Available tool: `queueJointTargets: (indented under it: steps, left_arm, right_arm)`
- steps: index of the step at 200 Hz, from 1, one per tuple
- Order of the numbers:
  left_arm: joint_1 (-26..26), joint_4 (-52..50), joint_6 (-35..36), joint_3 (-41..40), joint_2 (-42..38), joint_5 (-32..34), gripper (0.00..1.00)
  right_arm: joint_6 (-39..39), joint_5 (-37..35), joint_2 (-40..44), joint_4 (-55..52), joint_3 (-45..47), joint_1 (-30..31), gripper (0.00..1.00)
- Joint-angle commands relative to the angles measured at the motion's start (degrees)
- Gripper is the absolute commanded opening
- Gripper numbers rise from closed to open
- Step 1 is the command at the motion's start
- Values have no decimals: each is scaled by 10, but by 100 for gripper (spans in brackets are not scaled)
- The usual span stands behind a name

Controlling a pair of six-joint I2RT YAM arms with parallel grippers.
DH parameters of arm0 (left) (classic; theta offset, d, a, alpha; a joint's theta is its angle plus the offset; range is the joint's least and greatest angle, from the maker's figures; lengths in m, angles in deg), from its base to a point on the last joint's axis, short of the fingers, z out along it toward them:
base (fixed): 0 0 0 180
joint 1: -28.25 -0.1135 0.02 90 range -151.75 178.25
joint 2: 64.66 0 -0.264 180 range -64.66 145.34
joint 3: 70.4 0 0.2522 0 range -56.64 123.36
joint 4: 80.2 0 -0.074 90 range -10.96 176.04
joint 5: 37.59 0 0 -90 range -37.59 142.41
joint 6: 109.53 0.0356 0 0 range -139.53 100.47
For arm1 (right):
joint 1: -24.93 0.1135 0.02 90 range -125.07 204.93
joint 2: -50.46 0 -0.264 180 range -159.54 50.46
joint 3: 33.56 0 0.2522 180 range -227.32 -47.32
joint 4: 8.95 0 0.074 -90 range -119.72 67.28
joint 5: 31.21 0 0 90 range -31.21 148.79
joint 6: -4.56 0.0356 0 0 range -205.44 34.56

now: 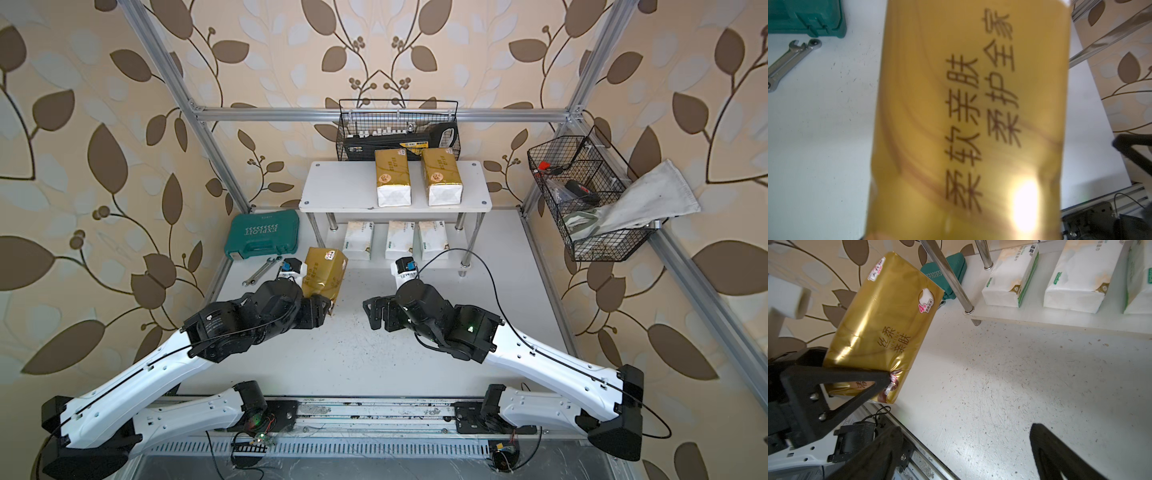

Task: Place the tissue boxes on the shelf by color
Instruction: Pick up the box of tissues from the center of the board, then place a box of tissues on the shelf.

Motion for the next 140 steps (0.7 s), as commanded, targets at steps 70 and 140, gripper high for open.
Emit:
queueJointTargets:
  steps: [70, 140]
  left_arm:
    - [5, 7, 116, 248, 121, 103, 69]
    - [-69, 2, 179, 476, 298, 112, 72]
  right_arm:
    - [-19, 0, -10, 6, -42, -8, 99]
    - [-37, -26, -28, -2, -80, -10, 99]
